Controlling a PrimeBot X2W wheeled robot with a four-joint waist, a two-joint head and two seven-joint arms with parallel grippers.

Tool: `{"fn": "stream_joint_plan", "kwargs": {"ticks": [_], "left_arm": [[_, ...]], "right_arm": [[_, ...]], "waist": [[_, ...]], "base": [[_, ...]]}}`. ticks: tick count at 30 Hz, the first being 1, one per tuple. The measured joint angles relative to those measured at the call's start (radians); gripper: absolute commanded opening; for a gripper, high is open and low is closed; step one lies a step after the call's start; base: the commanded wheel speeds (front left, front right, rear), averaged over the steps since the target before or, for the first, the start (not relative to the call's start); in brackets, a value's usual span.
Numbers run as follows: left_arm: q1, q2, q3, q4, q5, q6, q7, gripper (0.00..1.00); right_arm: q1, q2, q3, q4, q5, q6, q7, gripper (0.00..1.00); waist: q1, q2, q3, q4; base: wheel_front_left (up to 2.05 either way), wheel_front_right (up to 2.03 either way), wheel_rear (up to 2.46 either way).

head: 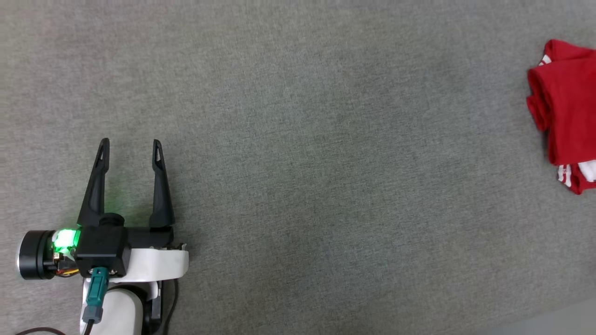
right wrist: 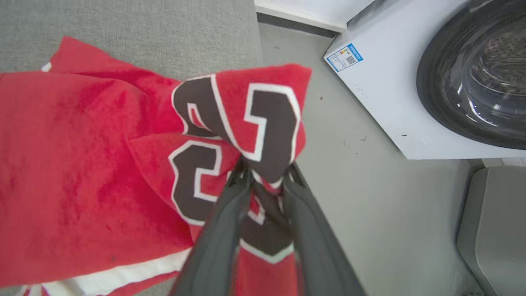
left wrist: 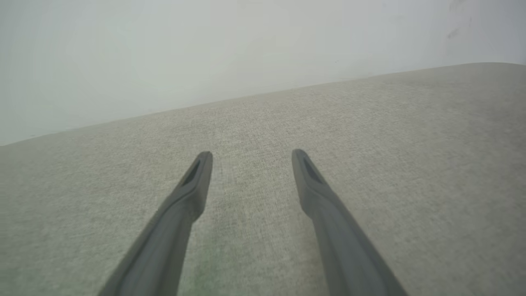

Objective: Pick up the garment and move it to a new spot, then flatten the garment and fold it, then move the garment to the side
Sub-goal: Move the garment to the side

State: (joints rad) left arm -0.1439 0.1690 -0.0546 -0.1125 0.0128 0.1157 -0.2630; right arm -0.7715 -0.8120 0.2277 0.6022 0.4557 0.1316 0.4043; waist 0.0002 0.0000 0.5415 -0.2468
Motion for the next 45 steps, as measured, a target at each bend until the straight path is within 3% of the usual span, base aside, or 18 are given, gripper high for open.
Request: {"fn": "stream_joint_plan", "kwargs": {"ticks": [6, 10, 16, 22, 29, 35, 36, 45], "left_arm": [[0.023, -0.021, -0.012, 0.018, -0.011, 0.012, 0.0, 1.0], [0.048, -0.036, -0.017, 0.026, -0.022, 0.021, 0.0, 1.0], [0.094, -0.063, -0.021, 0.04, -0.046, 0.033, 0.0, 1.0], [0.125, -0.08, -0.026, 0.061, -0.052, 0.03, 0.0, 1.0], [0.151, -0.089, -0.026, 0.085, -0.054, 0.024, 0.0, 1.0], [0.176, -0.095, -0.025, 0.103, -0.054, 0.015, 0.0, 1.0], [0.188, -0.098, -0.021, 0.116, -0.054, 0.007, 0.0, 1.0], [0.235, -0.103, -0.013, 0.132, -0.054, -0.01, 0.0, 1.0]], "right_arm": [[-0.009, 0.021, -0.08, 0.011, -0.192, 0.0, -0.141, 1.0], [-0.017, 0.067, -0.141, -0.023, -0.302, 0.0, -0.255, 1.0], [-0.006, 0.182, -0.198, -0.109, -0.4, 0.0, -0.463, 1.0], [0.08, 0.344, -0.221, -0.225, -0.445, 0.0, -0.633, 1.0], [0.25, 0.515, -0.202, -0.352, -0.439, 0.0, -0.664, 1.0], [0.429, 0.605, -0.205, -0.406, -0.414, 0.0, -0.667, 1.0], [0.524, 0.65, -0.23, -0.42, -0.381, 0.0, -0.667, 1.0], [0.734, 0.725, -0.287, -0.511, -0.358, 0.0, -0.667, 1.0]], "waist": [[-0.0001, 0.0, -0.07, 0.016], [-0.0002, 0.0, -0.131, 0.036], [-0.0002, 0.0, -0.221, 0.076], [-0.0002, 0.0, -0.295, 0.129], [-0.0003, 0.0, -0.367, 0.177], [-0.0003, 0.0, -0.42, 0.208], [-0.0003, 0.0, -0.45, 0.225], [-0.0003, 0.0, -0.506, 0.25]], "base": [[0.0, 0.0, 0.0], [0.0, 0.0, 0.0], [0.0, 0.0, 0.0], [0.0, 0.0, 0.0], [0.0, 0.0, 0.0], [0.0, 0.0, 0.0], [0.0, 0.0, 0.0], [0.0, 0.0, 0.0]]}}
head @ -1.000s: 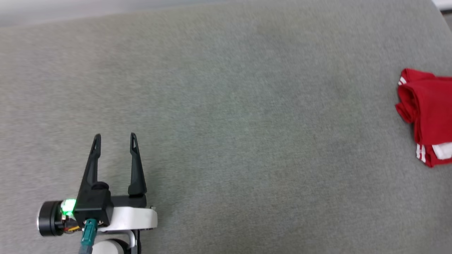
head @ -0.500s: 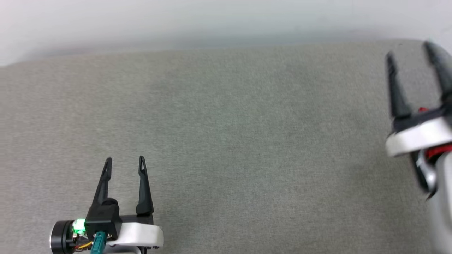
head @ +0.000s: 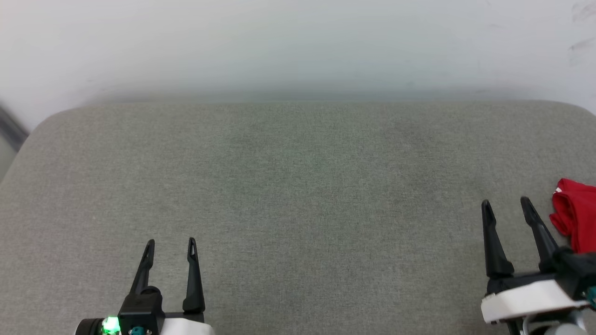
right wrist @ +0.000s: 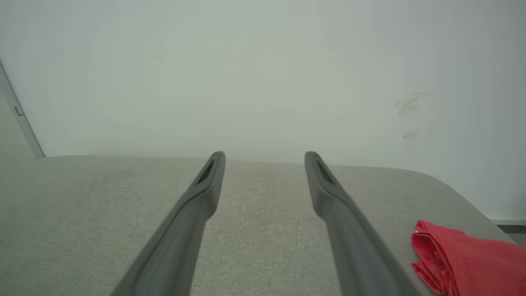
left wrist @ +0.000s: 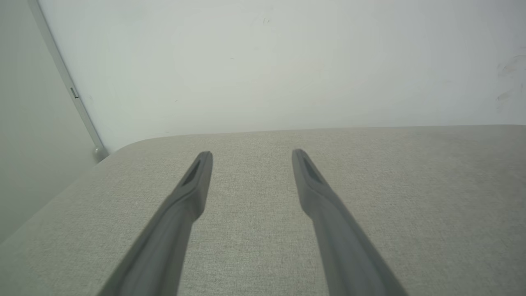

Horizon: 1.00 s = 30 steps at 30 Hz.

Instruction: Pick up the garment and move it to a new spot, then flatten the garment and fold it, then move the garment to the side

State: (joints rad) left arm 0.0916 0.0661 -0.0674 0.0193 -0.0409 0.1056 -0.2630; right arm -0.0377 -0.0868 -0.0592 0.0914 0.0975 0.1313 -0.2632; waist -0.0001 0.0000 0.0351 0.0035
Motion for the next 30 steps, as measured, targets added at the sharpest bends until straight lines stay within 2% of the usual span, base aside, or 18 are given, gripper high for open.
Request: {"fn": "stream_joint_plan", "kwargs": {"ticks": [10, 21, 22, 27, 29, 30], "left_arm": [[0.034, -0.005, -0.008, 0.007, 0.001, -0.026, 0.0, 1.0], [0.045, -0.007, 0.001, 0.008, -0.001, -0.035, 0.0, 1.0], [0.046, -0.008, 0.001, 0.01, -0.002, -0.035, 0.0, 0.0], [0.056, -0.011, -0.001, 0.052, -0.016, -0.036, 0.007, 0.0], [0.056, -0.011, 0.001, 0.054, -0.058, -0.04, 0.015, 0.0], [0.055, -0.01, 0.003, 0.061, -0.126, -0.047, 0.028, 0.0]], "right_arm": [[0.143, 0.029, -0.028, -0.067, 0.019, 0.0, 0.0, 1.0], [0.175, 0.034, -0.026, -0.073, 0.034, 0.0, 0.0, 1.0], [0.179, 0.034, -0.025, -0.072, 0.035, 0.0, 0.0, 0.0], [0.188, 0.034, -0.021, -0.029, 0.046, 0.0, 0.004, 0.0], [0.188, 0.034, -0.02, -0.024, 0.083, 0.0, 0.011, 0.0], [0.186, 0.034, -0.019, -0.018, 0.147, 0.0, 0.026, 0.0]], "waist": [[0.0, 0.0, -0.037, 0.017], [0.0001, 0.0, -0.037, 0.016], [0.0, 0.0, -0.037, 0.016], [0.0001, 0.0, -0.037, 0.016], [0.0, 0.0, -0.037, 0.016], [0.0, 0.0, -0.037, 0.015]], "base": [[0.0, 0.0, 0.0], [0.0, 0.0, 0.0], [0.0, 0.0, 0.0], [0.0, 0.0, 0.0], [0.0, 0.0, 0.0], [0.0, 0.0, 0.0]]}}
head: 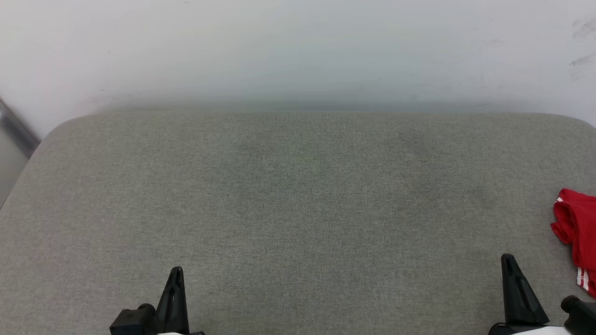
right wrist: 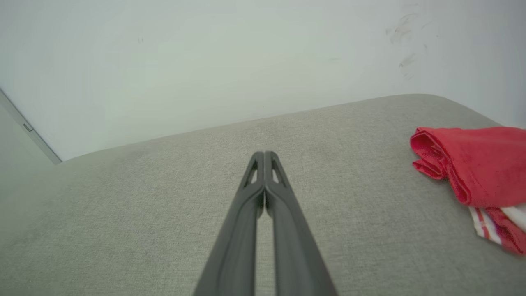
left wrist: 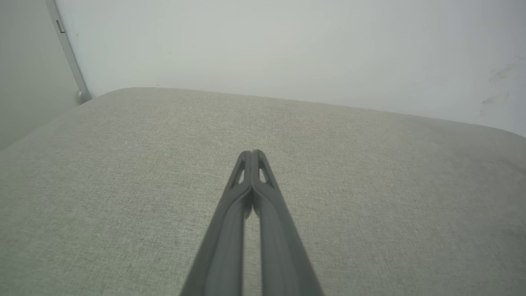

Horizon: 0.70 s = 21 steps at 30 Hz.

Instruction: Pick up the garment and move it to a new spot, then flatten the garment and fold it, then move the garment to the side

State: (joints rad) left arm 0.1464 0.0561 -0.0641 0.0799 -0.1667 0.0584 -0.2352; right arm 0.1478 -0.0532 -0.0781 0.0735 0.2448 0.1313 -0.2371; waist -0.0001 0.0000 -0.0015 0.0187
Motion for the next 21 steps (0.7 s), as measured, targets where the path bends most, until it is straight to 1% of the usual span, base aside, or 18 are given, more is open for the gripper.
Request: {"fn": "stream_joint_plan", "kwargs": {"ticks": [9, 21], "left_arm": [[-0.029, 0.005, 0.01, 0.025, -0.188, -0.024, 0.033, 0.0], [-0.063, 0.011, 0.026, 0.054, -0.407, -0.051, 0.076, 0.0]], "right_arm": [[-0.024, -0.002, 0.004, 0.023, 0.176, 0.0, 0.037, 0.0], [-0.06, -0.006, 0.006, 0.048, 0.383, 0.0, 0.081, 0.0]], "waist": [[0.0, 0.0, 0.0, -0.001], [0.0, 0.0, 0.001, -0.003]], "base": [[0.0, 0.0, 0.0], [0.0, 0.0, 0.0]]}}
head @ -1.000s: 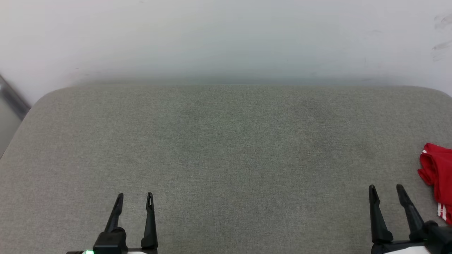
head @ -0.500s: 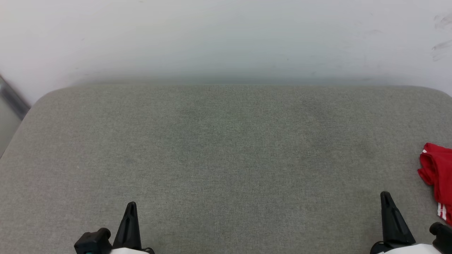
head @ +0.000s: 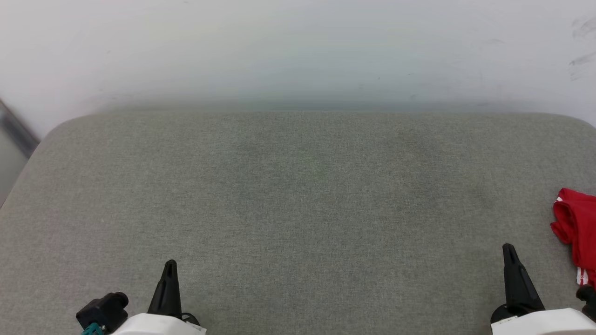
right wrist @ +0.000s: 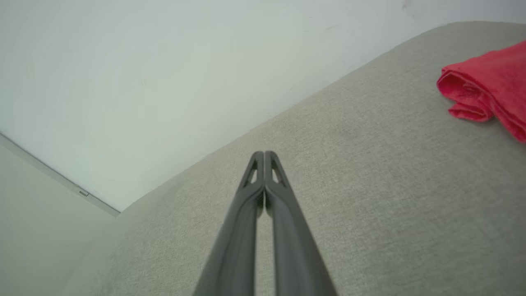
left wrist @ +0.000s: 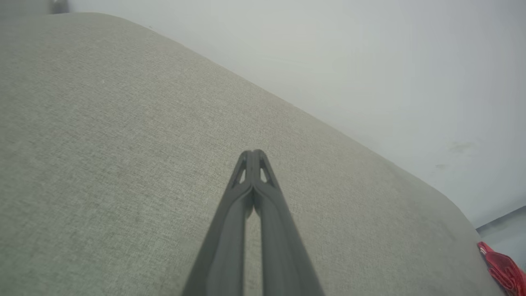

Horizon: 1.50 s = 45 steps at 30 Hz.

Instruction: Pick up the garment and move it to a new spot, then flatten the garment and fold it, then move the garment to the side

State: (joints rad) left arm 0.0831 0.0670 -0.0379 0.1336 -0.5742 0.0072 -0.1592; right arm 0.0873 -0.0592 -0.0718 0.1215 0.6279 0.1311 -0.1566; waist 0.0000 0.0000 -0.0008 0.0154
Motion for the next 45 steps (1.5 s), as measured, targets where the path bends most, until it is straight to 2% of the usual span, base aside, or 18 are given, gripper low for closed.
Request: {"fn": "stream_joint_plan", "kwargs": {"ticks": [15, 45], "left_arm": [[-0.043, 0.007, 0.02, 0.023, -0.248, -0.032, 0.053, 0.0], [-0.102, 0.01, 0.059, 0.061, -0.602, -0.077, 0.133, 0.0]], "right_arm": [[-0.045, -0.004, 0.001, 0.027, 0.231, 0.0, 0.053, 0.0], [-0.106, -0.006, -0.004, 0.068, 0.566, 0.0, 0.137, 0.0]], "waist": [[0.0, 0.0001, 0.001, -0.002], [0.0, 0.0, 0.002, -0.007]], "base": [[0.0, 0.0, 0.0], [0.0, 0.0, 0.0]]}}
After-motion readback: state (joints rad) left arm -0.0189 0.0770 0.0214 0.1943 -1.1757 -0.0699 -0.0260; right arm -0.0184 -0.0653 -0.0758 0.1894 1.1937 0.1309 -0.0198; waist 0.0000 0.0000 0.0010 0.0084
